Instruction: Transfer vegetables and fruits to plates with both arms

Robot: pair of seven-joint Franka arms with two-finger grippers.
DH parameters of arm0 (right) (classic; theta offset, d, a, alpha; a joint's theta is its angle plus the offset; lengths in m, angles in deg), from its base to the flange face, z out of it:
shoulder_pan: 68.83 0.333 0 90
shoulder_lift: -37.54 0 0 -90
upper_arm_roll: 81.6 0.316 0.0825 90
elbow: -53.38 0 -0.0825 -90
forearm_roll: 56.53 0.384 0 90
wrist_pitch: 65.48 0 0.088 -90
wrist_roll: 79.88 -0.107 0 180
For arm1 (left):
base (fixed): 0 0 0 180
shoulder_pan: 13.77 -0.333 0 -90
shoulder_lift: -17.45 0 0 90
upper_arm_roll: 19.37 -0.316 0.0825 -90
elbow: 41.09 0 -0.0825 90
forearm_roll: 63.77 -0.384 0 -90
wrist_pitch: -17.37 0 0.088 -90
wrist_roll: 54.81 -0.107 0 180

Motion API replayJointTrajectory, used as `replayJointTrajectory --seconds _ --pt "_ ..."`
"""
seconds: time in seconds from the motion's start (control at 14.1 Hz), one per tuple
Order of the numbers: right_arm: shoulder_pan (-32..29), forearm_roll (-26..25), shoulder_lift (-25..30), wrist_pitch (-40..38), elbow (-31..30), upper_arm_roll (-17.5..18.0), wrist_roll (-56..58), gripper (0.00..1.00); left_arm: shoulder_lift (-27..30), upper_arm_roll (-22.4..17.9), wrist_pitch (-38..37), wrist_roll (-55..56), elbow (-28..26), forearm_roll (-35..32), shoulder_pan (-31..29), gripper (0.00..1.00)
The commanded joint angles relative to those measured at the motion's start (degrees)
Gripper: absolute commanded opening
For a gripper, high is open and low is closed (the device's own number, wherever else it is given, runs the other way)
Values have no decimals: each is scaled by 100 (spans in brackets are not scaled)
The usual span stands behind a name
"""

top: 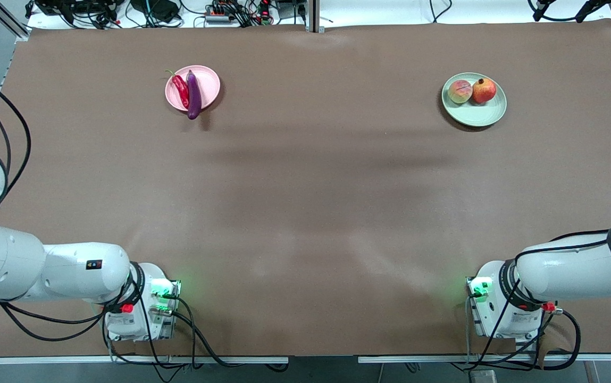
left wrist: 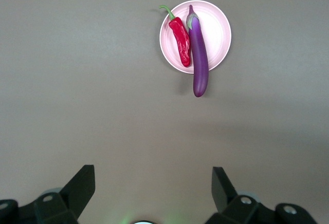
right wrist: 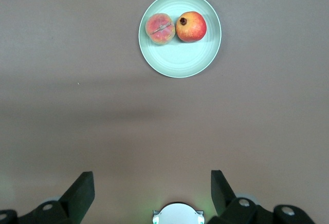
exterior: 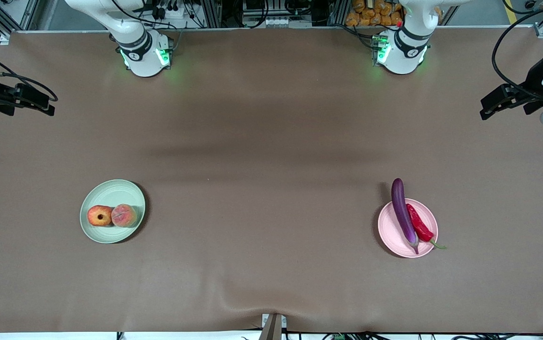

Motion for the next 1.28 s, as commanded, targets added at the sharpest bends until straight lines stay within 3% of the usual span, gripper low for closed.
replayJointTrajectory --seconds 0.0,0.64,1.21 --pt "37 -69 78 -37 -29 -25 -73 100 104 48 -60 -91 105 71 -11 100" --pt "-112 -60 95 -256 -38 -25 -64 100 113 30 -148 -100 158 63 -46 100" --pt "-113 -77 43 86 -47 -25 -73 100 43 39 -403 -39 413 19 -37 100"
